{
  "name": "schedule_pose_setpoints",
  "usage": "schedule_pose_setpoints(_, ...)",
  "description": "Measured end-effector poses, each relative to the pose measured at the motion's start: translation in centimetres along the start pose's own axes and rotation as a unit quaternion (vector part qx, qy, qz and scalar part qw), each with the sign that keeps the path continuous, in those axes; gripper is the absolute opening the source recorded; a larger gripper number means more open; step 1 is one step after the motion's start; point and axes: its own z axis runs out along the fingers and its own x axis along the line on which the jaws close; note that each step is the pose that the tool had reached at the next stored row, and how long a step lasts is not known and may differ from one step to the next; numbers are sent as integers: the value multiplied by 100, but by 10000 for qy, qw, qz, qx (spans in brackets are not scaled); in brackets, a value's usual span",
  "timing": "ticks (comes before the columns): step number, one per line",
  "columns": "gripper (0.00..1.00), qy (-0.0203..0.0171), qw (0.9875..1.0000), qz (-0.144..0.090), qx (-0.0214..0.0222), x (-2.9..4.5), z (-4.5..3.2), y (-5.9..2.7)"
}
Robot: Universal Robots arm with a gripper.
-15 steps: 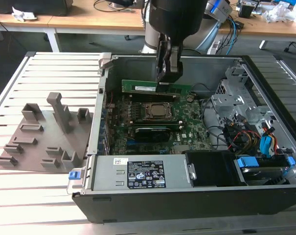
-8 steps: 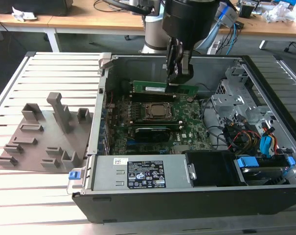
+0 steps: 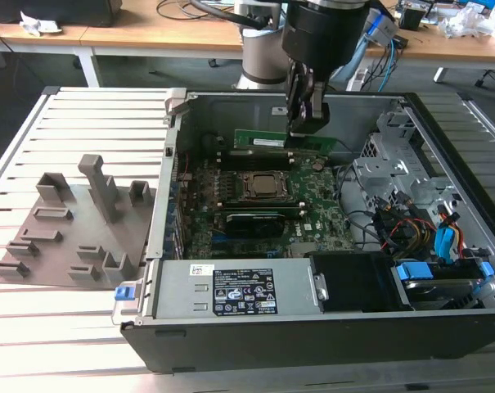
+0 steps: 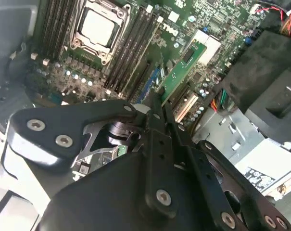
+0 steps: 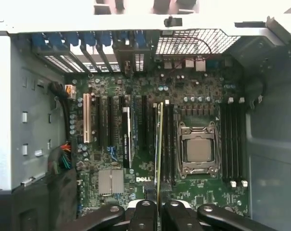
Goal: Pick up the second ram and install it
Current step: 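Pick up the second ram and move it above second insertion slot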
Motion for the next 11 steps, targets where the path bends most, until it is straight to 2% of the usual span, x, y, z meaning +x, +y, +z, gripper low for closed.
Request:
schedule_pose_setpoints(2, 14, -23, 10000, -1, -1, -12, 41, -40)
schedule_pose_setpoints(4, 14, -208, 9998, -9, -8, -15, 55, -72)
schedule_pose_setpoints(5, 14, -264, 9997, -12, -9, -15, 56, -76)
schedule_pose_setpoints(6, 14, -302, 9995, -13, -10, -17, 81, -94)
schedule_pose_setpoints(8, 14, -299, 9995, -24, -11, -40, 130, -141)
schedule_pose_setpoints(11, 14, -297, 9995, -51, -12, -78, 191, -165)
